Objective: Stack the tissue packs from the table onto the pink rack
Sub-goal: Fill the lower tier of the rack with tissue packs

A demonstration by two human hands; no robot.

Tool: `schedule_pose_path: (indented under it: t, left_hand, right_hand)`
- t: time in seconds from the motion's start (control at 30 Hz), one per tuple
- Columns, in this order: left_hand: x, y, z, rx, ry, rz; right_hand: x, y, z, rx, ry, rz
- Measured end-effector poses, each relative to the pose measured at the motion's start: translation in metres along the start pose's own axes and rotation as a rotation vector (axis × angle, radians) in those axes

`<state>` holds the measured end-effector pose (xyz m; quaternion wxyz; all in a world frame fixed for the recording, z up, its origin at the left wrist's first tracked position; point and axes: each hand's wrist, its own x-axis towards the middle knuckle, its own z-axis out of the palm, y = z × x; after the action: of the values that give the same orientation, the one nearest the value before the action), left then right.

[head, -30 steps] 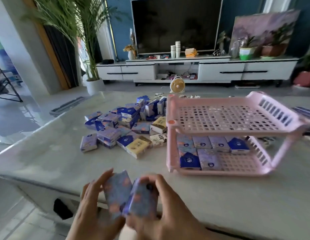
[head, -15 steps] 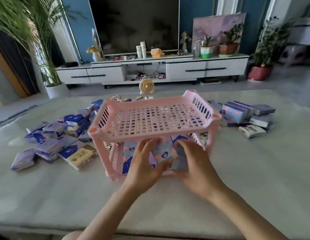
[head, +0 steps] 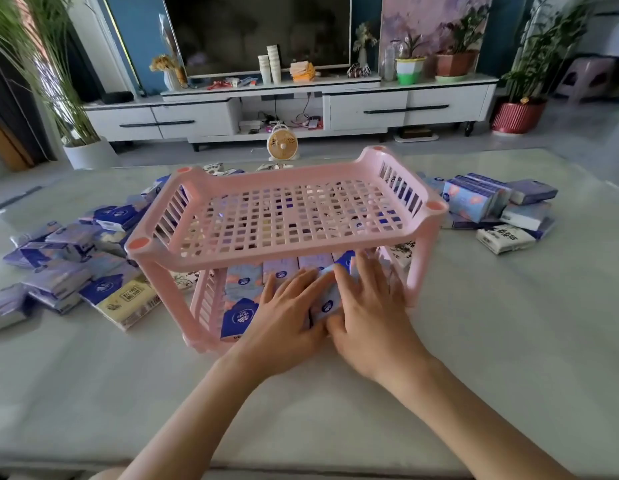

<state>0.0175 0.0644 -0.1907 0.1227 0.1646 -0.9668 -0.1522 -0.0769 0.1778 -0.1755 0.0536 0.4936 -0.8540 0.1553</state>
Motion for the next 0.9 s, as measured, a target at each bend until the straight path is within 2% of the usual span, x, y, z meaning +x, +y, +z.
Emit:
schedule_pose_path:
  t: [0.17, 0.43, 0.57, 0.73, 0.83, 0.9]
  left_hand:
    - [0.002, 0.001, 0.005, 0.066, -0.023, 0.019]
    - [0.0, 0.004, 0.004, 0.105, -0.019, 0.004]
    - [-0.001, 0.005, 0.006, 0.147, -0.03, 0.011]
    - [0.0, 0.007, 0.006, 0.175, -0.02, -0.002]
    - [0.0, 0.007, 0.006, 0.193, -0.023, -0.001]
    - [0.001, 0.005, 0.007, 0.202, -0.023, 0.003]
  right_hand:
    - [0.012, -0.004, 0.0, 0.067, -0.134, 0.087]
    - [0.006, -0.002, 0.002, -0.011, 0.056, -0.019]
    - [0.006, -0.001, 0.008, -0.054, 0.073, -0.017]
    - [0.004, 0.0, 0.017, -0.04, 0.198, 0.116]
    - [0.013, -0.004, 0.009, -0.061, 0.085, 0.214]
    - [0.019, -0.005, 0.005, -0.004, 0.121, 0.235]
